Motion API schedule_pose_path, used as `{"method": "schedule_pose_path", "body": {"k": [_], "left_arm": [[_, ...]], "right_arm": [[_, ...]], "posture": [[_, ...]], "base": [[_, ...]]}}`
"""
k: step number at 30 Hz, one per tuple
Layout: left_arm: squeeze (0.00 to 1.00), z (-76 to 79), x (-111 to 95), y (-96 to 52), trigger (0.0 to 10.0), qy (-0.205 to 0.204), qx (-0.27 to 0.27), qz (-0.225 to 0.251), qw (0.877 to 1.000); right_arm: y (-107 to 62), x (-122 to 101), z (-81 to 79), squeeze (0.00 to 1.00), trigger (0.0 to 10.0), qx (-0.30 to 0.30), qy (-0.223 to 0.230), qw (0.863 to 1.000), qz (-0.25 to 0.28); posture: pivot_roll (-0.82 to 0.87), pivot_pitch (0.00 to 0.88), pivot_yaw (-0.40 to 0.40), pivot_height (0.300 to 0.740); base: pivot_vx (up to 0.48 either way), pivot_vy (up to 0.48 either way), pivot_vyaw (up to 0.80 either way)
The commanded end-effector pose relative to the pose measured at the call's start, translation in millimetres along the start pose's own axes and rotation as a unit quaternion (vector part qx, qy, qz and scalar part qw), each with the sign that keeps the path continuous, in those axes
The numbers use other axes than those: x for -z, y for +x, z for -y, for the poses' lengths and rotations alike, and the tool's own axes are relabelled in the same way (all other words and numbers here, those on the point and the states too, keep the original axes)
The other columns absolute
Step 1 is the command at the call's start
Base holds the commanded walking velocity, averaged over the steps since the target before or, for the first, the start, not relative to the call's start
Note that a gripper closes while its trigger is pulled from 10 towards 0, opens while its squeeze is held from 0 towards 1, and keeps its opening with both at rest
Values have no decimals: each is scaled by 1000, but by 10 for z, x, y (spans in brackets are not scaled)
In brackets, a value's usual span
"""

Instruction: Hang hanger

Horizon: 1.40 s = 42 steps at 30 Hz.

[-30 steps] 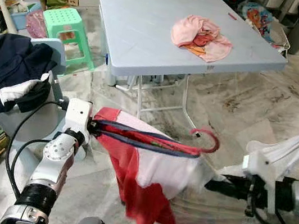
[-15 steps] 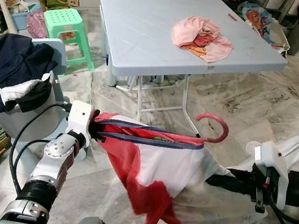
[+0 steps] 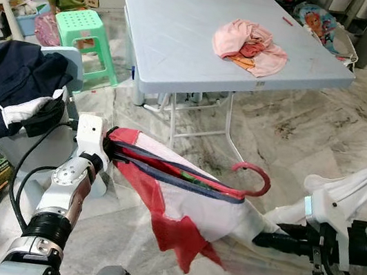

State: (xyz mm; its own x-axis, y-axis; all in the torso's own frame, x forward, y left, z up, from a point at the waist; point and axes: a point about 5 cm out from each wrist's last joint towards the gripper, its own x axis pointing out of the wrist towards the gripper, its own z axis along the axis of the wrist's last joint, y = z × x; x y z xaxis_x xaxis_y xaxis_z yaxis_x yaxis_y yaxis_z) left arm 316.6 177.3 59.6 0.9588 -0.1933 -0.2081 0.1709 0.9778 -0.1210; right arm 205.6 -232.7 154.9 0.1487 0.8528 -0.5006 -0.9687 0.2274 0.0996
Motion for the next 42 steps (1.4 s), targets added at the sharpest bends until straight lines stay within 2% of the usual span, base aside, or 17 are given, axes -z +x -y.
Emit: {"method": "schedule_pose_path", "body": {"k": [1, 4, 5, 8, 10, 12, 13, 15, 17, 20, 21, 23, 25, 31, 36, 42], "left_arm": [[0, -111, 71, -42, 0, 3, -28, -24, 999], [0, -4, 166, -57, 0, 7, -8, -42, 999], [0, 89, 241, -62, 0, 9, 12, -61, 998], [0, 250, 419, -98, 0, 34, 57, -113, 991], [0, 303, 455, -108, 0, 26, 66, -121, 990], [0, 361, 417, -93, 0, 33, 81, -107, 990], [0, 361, 417, -93, 0, 33, 81, -107, 990], [0, 330, 294, -46, 0, 25, 65, -77, 995], [0, 184, 120, 6, 0, 21, 19, -37, 999], [0, 1, -51, 25, 0, 23, -24, -4, 999], [0, -50, -97, 28, 0, 21, -32, 3, 999], [0, -59, -106, 27, 0, 21, -33, 4, 999], [0, -78, -160, 26, 0, 21, -31, 15, 999], [0, -41, -151, 34, 0, 21, -21, 13, 999], [0, 81, -30, 15, 0, 32, -1, -6, 999], [0, 111, 53, 2, 0, 36, 1, -23, 999]], "right_arm": [[-62, -207, 23, 0, 10000, -3, -36, 999, 30], [-67, -334, 77, 0, 10000, 14, -44, 997, 69], [-72, -409, 104, 0, 10000, 21, -46, 994, 94], [-70, -492, 160, 0, 10000, 42, -54, 990, 123], [-62, -534, 175, 0, 10000, 48, -58, 988, 135], [-54, -554, 220, 0, 10000, 63, -59, 986, 140], [-54, -554, 220, 0, 10000, 63, -59, 986, 140], [-38, -452, 179, 0, 10000, 46, -57, 992, 106], [-26, -277, 99, 0, 10000, 18, -46, 997, 53], [-44, -65, 43, 0, 10000, -2, -32, 999, -14], [-69, 43, 55, 0, 10000, 1, -32, 998, -52], [-73, 63, 60, 0, 10000, 3, -33, 998, -60], [-98, 165, 145, 0, 10000, 35, -51, 993, -98], [-68, 114, 294, 0, 10000, 87, -75, 990, -83], [-26, -8, 423, 0, 10000, 129, -110, 984, -49], [-59, -102, 414, 0, 10000, 116, -106, 987, -15]], "posture": [[-32, 0, 13, 740], [-33, 0, 14, 740], [-31, 0, 13, 740], [-31, 0, 11, 740], [-31, 0, 11, 740], [-34, 0, 10, 740], [-34, 0, 10, 740], [-31, 0, 9, 740], [-31, 0, 9, 740], [-30, 0, 8, 740], [-31, 0, 8, 740], [-31, 0, 8, 740], [-31, 0, 8, 740], [-26, 0, 9, 740], [-24, 0, 10, 740], [-26, 0, 9, 740]], "base": [[0, 0, 0], [0, 0, 0], [0, 0, 0], [0, 0, 0], [0, 0, 0], [0, 0, 0], [0, 0, 0], [0, 0, 0], [0, 0, 0], [0, 0, 0], [0, 0, 0], [0, 0, 0], [0, 0, 0], [0, 0, 0], [0, 0, 0], [0, 0, 0]]}}
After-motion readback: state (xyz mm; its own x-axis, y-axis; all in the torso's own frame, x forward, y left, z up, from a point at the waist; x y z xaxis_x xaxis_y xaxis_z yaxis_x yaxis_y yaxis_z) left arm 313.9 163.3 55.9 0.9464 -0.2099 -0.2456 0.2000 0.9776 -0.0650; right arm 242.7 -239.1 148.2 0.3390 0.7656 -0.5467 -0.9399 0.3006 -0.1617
